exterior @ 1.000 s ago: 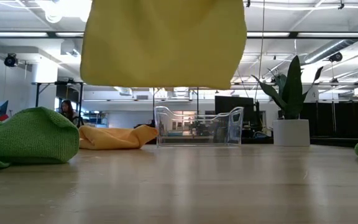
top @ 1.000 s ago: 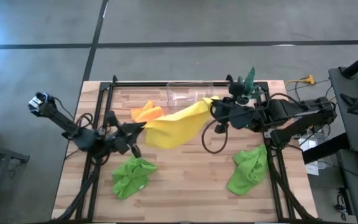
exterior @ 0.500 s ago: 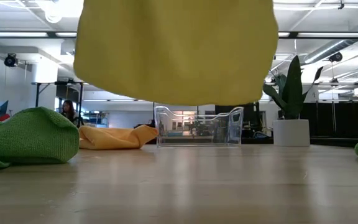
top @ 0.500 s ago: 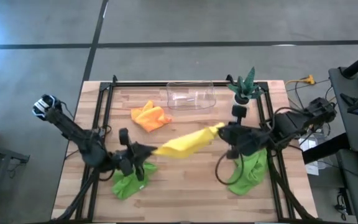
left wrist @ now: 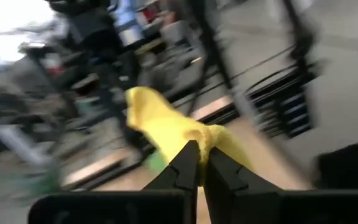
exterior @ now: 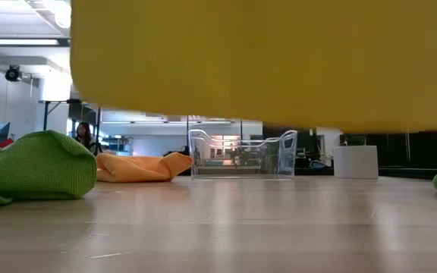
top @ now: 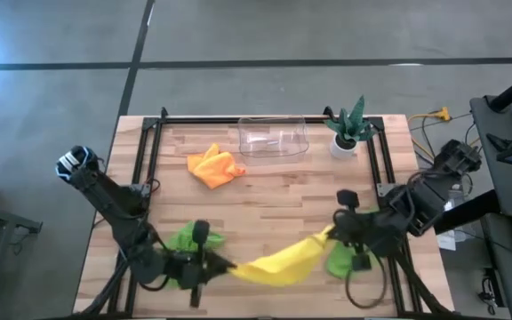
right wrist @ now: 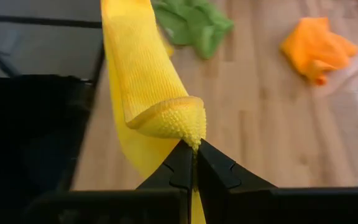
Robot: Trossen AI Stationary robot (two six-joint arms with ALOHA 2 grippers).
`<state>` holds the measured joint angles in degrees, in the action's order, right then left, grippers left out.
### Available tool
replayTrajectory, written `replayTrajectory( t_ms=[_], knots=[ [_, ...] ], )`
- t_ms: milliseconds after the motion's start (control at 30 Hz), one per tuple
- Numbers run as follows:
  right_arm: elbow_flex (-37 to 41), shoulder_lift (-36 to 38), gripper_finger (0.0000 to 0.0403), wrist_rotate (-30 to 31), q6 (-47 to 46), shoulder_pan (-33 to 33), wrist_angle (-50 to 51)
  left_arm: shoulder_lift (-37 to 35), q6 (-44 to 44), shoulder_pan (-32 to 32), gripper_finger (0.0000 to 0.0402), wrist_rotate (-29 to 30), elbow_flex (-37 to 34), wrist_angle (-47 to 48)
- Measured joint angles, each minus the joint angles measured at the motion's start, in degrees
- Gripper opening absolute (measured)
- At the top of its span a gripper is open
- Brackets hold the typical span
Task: Fold microfiber towels
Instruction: Fold the yellow microfiber towel
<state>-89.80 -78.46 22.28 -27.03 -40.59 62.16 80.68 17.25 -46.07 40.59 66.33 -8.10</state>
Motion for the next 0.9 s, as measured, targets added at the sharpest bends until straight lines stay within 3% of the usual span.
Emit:
replayTrajectory(
  t_ms=[233, 400, 900],
  knots=[
    [0.0, -2.9, 0.0009, -1.7, -2.7, -5.0, -3.9, 0.5, -9.2, -0.9, 0.0, -7.1, 1.4, 1.2],
    [0.0, -6.4, 0.0009, -1.8, -3.0, -5.7, -4.4, 0.5, -11.2, -0.8, 0.0, -7.3, -0.8, 1.5],
    [4.4, -14.4, 0.0009, -4.3, -5.1, 1.8, -3.5, 0.5, -20.0, 6.0, 0.0, -7.4, -12.2, 1.0]
  ],
)
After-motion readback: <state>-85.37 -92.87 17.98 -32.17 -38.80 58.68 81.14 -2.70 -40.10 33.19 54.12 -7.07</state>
